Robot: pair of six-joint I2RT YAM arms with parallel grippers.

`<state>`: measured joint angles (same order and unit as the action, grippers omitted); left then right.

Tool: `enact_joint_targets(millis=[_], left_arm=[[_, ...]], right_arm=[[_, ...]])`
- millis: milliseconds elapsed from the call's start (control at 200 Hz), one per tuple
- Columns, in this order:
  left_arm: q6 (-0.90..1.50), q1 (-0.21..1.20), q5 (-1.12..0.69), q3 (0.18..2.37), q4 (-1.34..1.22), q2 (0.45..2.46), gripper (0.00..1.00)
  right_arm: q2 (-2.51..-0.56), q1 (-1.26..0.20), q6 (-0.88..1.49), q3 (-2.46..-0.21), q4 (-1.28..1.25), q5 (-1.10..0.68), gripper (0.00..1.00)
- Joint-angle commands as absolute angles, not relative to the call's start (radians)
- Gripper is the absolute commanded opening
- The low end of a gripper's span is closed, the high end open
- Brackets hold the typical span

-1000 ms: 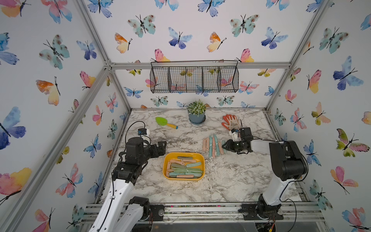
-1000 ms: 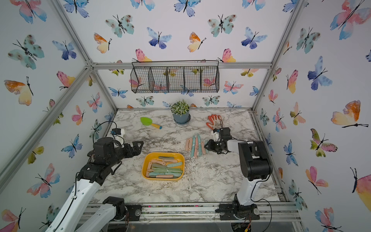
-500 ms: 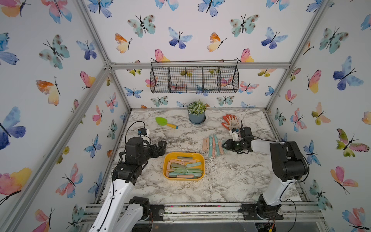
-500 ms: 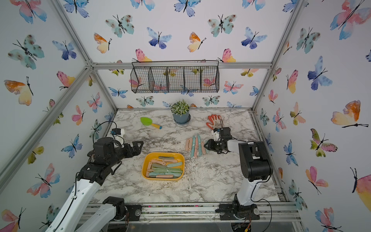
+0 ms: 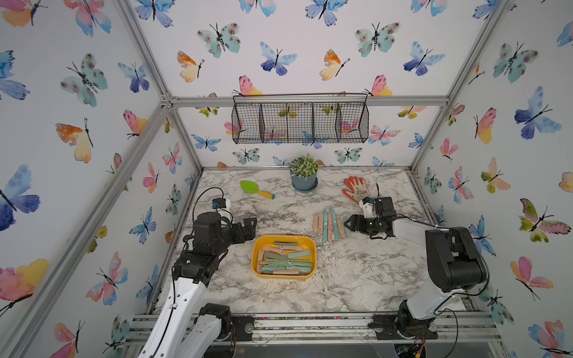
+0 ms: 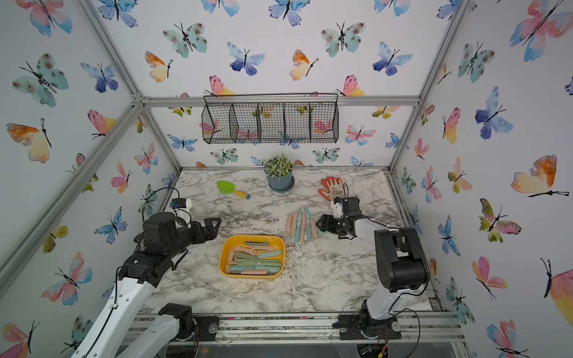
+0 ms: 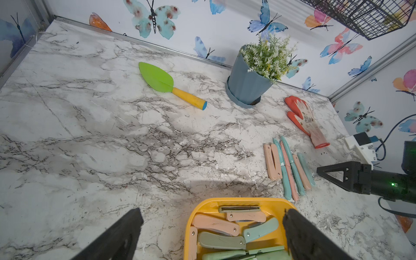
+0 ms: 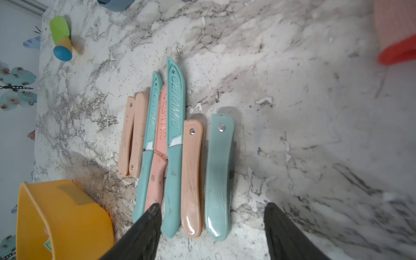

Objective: Take the fruit knife out of the storage box
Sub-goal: Place the fruit knife at the center of the board.

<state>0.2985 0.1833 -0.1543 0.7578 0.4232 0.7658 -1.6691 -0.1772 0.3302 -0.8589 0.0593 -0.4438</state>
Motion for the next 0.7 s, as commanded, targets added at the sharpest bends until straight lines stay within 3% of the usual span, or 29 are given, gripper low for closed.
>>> enact_joint_targets(millis=[0,400,696], left_arm=[[0.287,0.185,-0.138,0.758,0.419,0.745,0.98],[0.288,0.183,-0.128,0.761,0.422,0.757,0.98],[0.328,0.175,0.045,0.776,0.455,0.766,0.98]], right_arm=[[-1.594,-0.173,0.314,-0.848,0.048,-0.430,0.76],[-1.291,-0.193,0.233,-0.774,-0.072,-0.519,0.76],[-1.250,-0.459,0.033,-0.840,-0.009,-0.459,0.76]])
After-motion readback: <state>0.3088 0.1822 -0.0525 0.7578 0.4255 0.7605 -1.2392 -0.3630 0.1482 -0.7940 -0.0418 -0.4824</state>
